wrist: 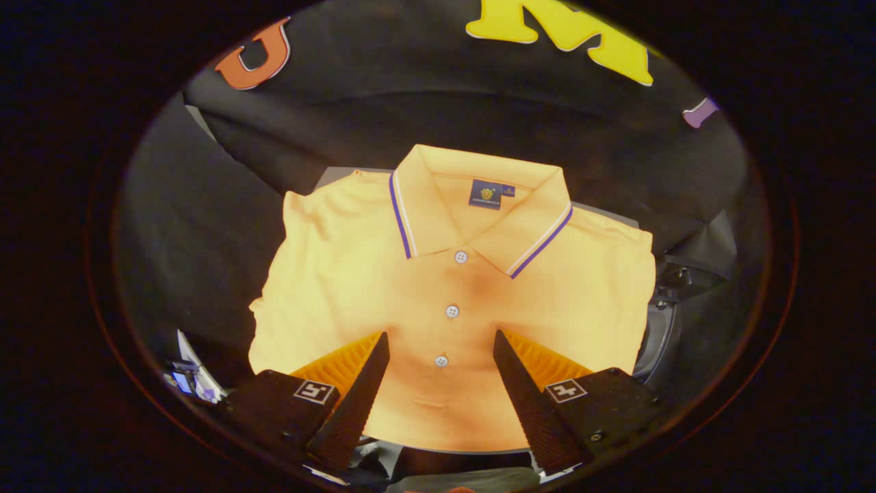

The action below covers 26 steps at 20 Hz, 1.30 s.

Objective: Put the clothes into the washing machine and then close the washing machine lid.

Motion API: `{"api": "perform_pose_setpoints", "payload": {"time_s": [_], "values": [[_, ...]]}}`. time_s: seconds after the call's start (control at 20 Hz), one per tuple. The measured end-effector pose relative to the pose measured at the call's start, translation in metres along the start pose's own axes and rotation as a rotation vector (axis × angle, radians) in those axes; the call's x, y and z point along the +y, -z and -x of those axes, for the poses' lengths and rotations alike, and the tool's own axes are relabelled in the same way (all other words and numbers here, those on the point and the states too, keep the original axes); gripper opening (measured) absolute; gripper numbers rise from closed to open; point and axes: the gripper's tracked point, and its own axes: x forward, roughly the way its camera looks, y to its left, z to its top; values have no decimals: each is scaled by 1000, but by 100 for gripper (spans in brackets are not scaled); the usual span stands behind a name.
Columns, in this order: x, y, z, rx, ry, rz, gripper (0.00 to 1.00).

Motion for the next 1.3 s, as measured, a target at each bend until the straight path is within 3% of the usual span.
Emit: {"api": "perform_pose_setpoints", "payload": {"time_s": [0.35, 1.0, 1.1, 1.3], "values": [[3, -2, -13, 38, 64, -5, 96], [4, -8, -9, 38, 67, -19, 93], [1, -13, -6, 30, 62, 1, 86], [-9, -25, 1, 3, 58, -17, 56]]}}
